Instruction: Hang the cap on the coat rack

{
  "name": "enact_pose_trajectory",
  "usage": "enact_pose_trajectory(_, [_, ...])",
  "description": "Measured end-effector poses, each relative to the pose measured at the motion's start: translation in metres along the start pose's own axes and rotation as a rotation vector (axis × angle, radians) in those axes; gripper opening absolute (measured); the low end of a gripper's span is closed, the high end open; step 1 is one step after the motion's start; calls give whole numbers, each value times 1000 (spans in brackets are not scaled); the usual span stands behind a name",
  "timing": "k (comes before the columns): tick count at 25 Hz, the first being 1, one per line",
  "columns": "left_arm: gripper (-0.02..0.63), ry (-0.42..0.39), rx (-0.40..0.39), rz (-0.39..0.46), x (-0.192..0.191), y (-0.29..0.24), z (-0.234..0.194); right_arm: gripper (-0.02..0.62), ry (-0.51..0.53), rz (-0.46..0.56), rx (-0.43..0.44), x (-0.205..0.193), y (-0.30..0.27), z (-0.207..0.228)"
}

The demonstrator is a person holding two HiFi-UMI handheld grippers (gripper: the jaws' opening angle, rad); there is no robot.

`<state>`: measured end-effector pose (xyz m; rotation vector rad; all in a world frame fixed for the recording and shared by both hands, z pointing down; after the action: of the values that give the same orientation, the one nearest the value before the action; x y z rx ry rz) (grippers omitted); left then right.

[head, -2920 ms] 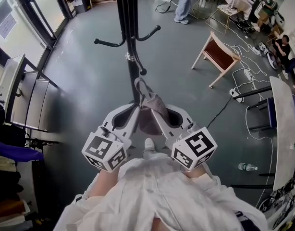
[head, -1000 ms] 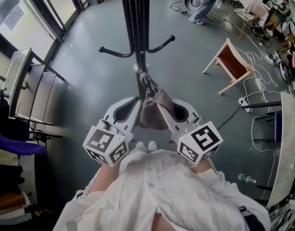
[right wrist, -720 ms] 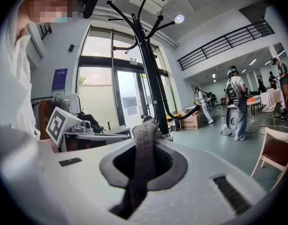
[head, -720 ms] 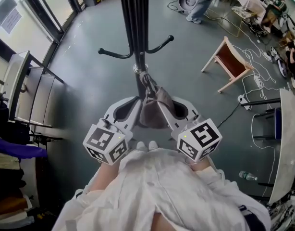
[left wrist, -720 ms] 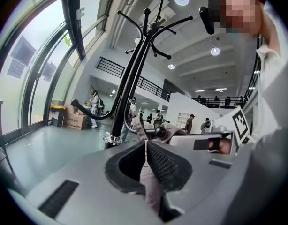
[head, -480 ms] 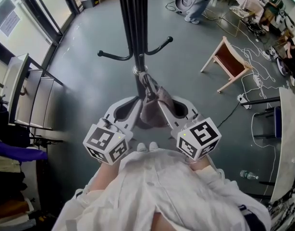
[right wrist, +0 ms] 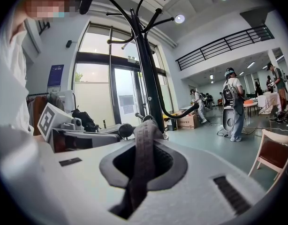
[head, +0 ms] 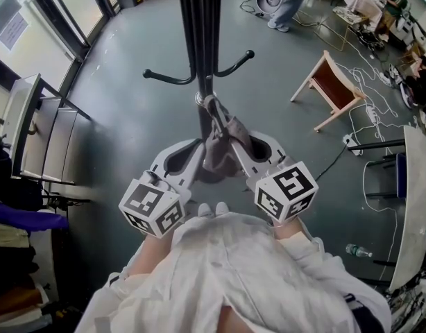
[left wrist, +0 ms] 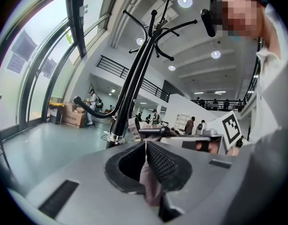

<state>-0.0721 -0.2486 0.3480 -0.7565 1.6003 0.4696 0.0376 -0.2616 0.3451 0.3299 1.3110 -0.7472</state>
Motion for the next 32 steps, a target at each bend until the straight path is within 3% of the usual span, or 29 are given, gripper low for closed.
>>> enact_pose_trajectory(29, [20, 34, -29, -31, -9, -20, -7, 15, -81, -151, -9, -39, -25, 19])
enact_pose_trajectory(32, [20, 35, -27, -34, -10, -21, -9, 51, -82, -155, 2, -42, -26, 15])
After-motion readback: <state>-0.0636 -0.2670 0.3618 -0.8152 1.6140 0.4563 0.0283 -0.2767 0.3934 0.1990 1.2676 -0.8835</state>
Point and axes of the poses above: the fingertips, and each gripper's own axes: y backward along the fingers, z to its right, x out of its top, the point moved 4 cm from there along y, backward along the fingers, and after that the axes turned 6 degrees about -y, right-handed, at the moved point
